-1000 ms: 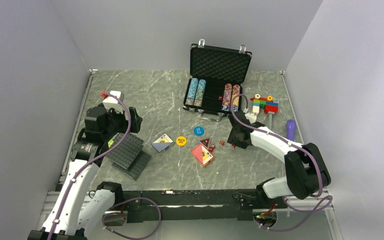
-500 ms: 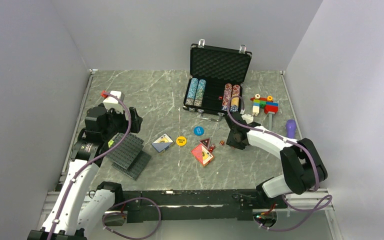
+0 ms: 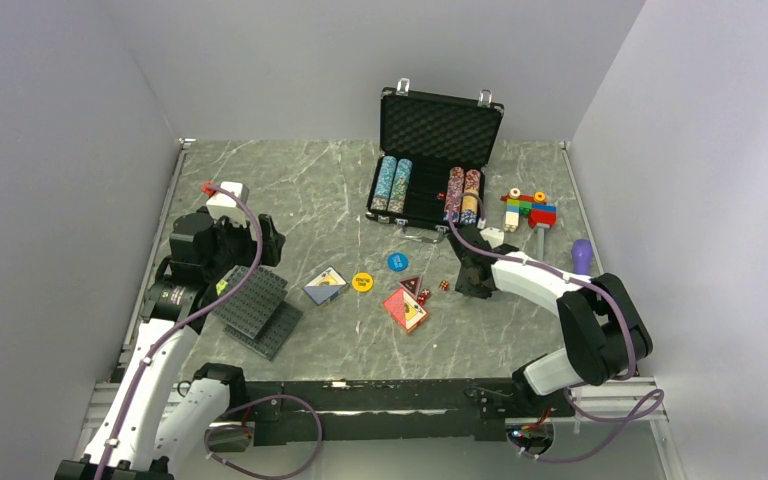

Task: Pack up texas hold em set

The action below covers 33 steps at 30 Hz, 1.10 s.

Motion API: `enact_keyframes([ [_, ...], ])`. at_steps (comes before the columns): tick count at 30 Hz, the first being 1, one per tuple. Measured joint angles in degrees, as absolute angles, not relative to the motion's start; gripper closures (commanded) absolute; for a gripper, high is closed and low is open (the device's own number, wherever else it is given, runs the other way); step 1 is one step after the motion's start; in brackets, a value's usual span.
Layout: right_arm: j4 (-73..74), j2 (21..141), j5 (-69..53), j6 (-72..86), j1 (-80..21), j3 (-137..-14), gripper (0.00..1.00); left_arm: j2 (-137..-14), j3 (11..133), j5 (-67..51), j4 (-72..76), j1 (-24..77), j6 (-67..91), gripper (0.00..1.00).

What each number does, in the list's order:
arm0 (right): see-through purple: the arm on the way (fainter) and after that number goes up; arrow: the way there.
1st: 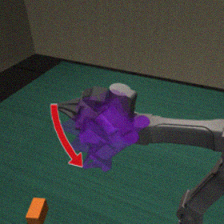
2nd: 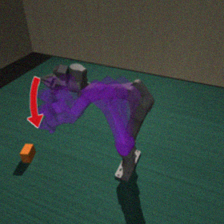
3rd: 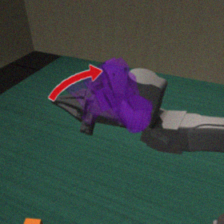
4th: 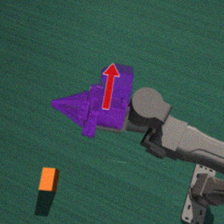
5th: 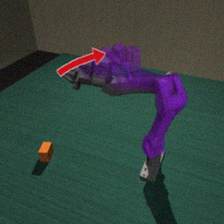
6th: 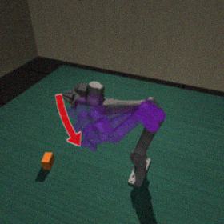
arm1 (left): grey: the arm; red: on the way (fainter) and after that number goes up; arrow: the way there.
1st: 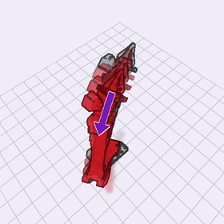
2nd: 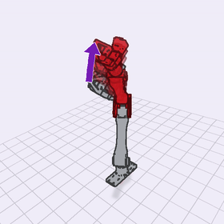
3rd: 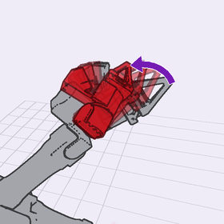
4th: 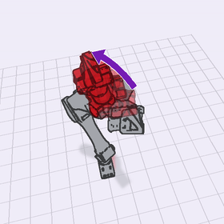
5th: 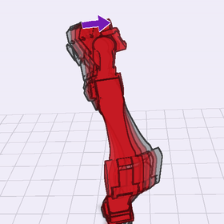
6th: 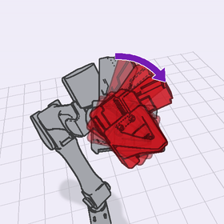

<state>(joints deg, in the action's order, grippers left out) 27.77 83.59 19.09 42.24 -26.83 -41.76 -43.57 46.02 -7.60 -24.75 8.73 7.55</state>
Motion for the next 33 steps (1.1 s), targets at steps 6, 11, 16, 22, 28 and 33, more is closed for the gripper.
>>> enact_keyframes([
  [6,26.85,83.53,18.28,36.51,-26.83,-41.76,0.68,-43.42,46.02,-7.6,-24.75,8.73,7.55,0.01],
  [11,24.77,83.18,14.26,29.87,-26.83,-41.74,0.64,-43.22,46.02,-7.6,-24.75,8.73,7.55,0.01],
  [16,24.32,83.2,10.87,25.52,-26.85,-41.78,0.55,-43.22,46.02,-7.62,-24.75,8.88,7.55,0.0],
  [22,24.32,83.2,9.5,23.99,-26.89,-41.85,0.49,-43.22,46.02,-7.62,-24.75,8.88,7.55,0.01],
  [28,24.75,83.13,12.86,27.73,-27.0,-42.09,0.5,-43.2,46.02,-7.62,-24.75,8.88,7.55,0.01],
  [33,25.54,82.56,15.49,31.22,-27.29,-42.11,0.52,-43.11,46.02,-7.62,-24.77,8.91,7.55,0.01],
])
